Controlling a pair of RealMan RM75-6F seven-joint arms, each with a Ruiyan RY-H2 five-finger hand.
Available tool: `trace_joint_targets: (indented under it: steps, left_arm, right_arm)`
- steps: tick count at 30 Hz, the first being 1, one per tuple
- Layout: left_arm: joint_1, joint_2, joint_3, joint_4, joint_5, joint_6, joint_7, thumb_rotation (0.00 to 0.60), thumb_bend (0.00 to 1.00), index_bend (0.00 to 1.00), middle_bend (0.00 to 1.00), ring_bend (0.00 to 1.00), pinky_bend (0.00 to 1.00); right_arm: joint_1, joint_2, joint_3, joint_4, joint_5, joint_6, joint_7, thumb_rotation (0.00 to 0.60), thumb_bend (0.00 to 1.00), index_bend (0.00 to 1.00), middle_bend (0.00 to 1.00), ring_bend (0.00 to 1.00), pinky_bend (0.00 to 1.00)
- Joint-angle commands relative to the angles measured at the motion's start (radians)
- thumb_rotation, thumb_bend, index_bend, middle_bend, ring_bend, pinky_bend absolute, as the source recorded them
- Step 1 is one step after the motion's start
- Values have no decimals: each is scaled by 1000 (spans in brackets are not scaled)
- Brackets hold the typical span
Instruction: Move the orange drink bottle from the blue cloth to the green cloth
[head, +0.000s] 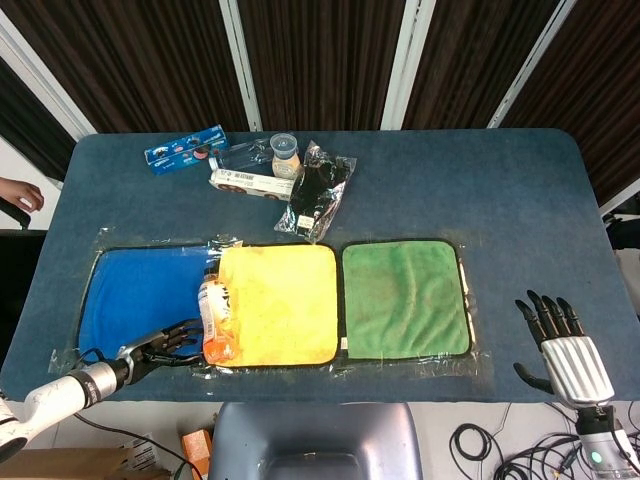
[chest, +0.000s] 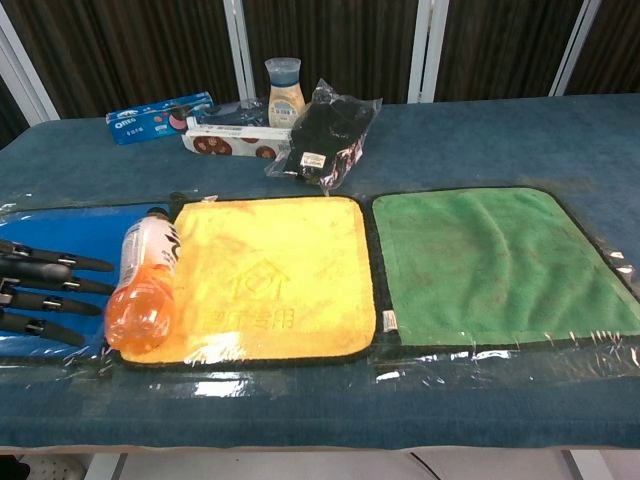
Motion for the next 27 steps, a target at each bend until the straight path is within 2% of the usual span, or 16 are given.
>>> trace_joint_targets:
  steps: [1, 7, 16, 27]
  left_arm:
    - [-29, -9, 31, 10, 25, 40, -45, 600, 204, 0, 55, 38, 317]
    - [-66, -53, 57, 73, 29, 93, -89, 600, 203, 0, 65, 42, 286]
    - [-116, -122, 61, 152, -45, 66, -130, 600, 201, 0, 65, 42, 286]
    - [-189, -169, 75, 183, -27, 67, -216, 600, 201, 0, 65, 42, 286]
  right_arm:
    - [0, -1, -2, -1, -2, -1, -2, 600, 137, 0, 0, 0, 0]
    - [1, -2, -2, -2, -2, -2, -5, 600, 137, 0, 0, 0, 0]
    - [1, 0, -2, -1, -2, -1, 3, 600, 137, 0, 0, 0, 0]
    - [3, 1, -2, -1, 1, -6, 4, 600, 137, 0, 0, 0, 0]
